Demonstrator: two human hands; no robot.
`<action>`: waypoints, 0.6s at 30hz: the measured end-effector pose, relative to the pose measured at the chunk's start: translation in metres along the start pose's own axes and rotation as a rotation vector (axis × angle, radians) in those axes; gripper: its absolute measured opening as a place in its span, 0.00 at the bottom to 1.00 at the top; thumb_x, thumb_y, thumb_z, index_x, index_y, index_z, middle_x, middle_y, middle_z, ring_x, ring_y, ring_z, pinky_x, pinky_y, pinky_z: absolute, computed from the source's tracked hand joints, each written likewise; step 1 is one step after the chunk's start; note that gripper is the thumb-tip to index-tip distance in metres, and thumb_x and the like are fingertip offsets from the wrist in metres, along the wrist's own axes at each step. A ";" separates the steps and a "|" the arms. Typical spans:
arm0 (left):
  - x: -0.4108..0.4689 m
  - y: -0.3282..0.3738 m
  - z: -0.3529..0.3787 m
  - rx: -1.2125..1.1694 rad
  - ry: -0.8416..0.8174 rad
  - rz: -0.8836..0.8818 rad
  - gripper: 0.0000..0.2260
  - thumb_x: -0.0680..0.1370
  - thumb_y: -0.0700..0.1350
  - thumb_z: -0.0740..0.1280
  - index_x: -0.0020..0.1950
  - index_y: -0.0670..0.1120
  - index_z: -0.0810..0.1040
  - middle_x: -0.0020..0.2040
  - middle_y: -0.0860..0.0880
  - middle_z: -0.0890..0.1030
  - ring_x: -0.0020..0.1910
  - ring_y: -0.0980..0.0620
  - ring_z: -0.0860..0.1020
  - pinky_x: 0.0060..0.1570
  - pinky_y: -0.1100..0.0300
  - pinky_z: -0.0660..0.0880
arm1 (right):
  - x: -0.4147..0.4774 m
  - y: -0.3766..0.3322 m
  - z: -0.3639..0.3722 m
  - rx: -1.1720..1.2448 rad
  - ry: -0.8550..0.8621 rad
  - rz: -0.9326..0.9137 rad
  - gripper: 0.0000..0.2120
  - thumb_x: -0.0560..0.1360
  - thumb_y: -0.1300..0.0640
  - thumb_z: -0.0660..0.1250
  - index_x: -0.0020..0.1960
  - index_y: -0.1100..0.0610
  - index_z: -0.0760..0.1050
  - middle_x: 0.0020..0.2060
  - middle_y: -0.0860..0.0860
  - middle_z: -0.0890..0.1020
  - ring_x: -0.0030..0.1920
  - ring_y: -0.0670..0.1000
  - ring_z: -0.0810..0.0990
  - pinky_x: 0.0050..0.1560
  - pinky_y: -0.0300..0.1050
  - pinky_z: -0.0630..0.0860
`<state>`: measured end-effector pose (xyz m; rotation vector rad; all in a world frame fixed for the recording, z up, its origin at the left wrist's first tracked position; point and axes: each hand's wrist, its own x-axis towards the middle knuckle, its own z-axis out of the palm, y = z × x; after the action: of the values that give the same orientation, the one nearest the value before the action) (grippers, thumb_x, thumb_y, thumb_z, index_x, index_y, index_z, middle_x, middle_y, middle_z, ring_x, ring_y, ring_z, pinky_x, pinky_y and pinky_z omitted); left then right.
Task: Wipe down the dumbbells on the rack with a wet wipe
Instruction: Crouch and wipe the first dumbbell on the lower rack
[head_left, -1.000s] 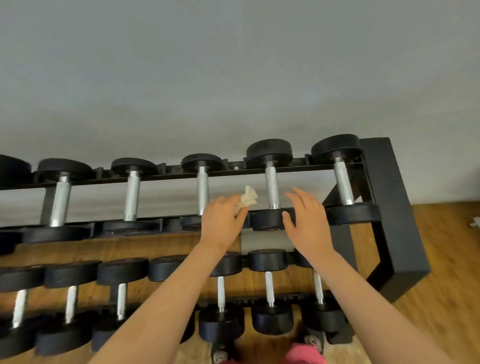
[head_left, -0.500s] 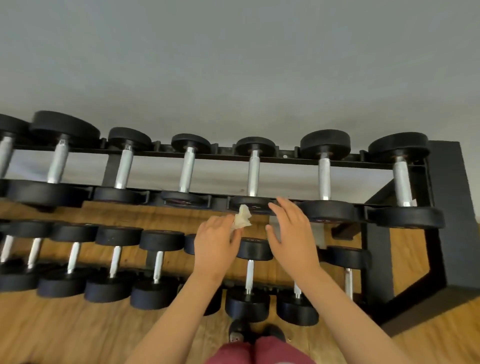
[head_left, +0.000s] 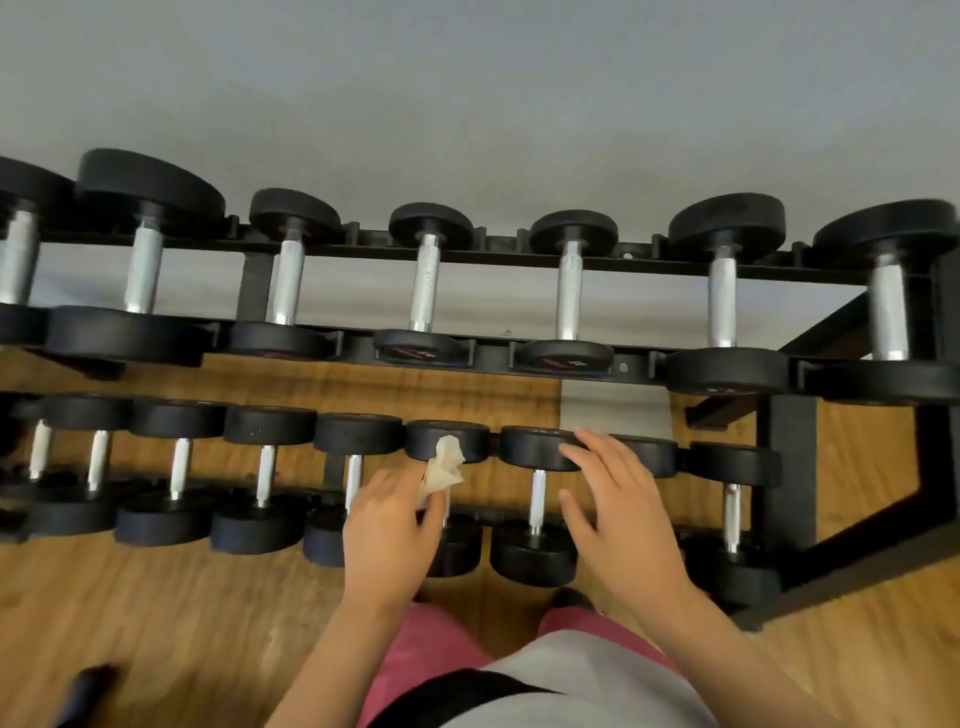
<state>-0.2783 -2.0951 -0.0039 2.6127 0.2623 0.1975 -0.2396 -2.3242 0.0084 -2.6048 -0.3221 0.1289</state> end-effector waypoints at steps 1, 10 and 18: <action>0.006 -0.010 -0.005 -0.006 -0.001 0.014 0.03 0.75 0.43 0.71 0.47 0.46 0.80 0.38 0.51 0.77 0.37 0.52 0.75 0.34 0.56 0.74 | 0.002 -0.010 0.006 0.014 0.008 0.022 0.21 0.78 0.53 0.66 0.71 0.52 0.71 0.71 0.48 0.70 0.73 0.48 0.64 0.72 0.42 0.55; 0.062 -0.138 -0.075 0.050 -0.097 0.123 0.05 0.75 0.42 0.71 0.50 0.46 0.79 0.35 0.50 0.76 0.34 0.50 0.75 0.31 0.57 0.69 | 0.022 -0.133 0.076 0.123 0.113 0.227 0.22 0.78 0.53 0.65 0.72 0.54 0.69 0.72 0.49 0.69 0.72 0.51 0.66 0.72 0.51 0.65; 0.071 -0.189 -0.111 0.054 -0.060 0.119 0.15 0.73 0.44 0.75 0.58 0.44 0.79 0.39 0.48 0.81 0.36 0.46 0.79 0.33 0.55 0.74 | 0.031 -0.196 0.120 0.050 0.071 0.121 0.23 0.75 0.54 0.70 0.69 0.53 0.72 0.72 0.50 0.69 0.75 0.50 0.59 0.72 0.48 0.57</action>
<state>-0.2583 -1.8656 0.0044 2.6849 0.0923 0.1543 -0.2681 -2.0937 0.0012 -2.5718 -0.1339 0.0848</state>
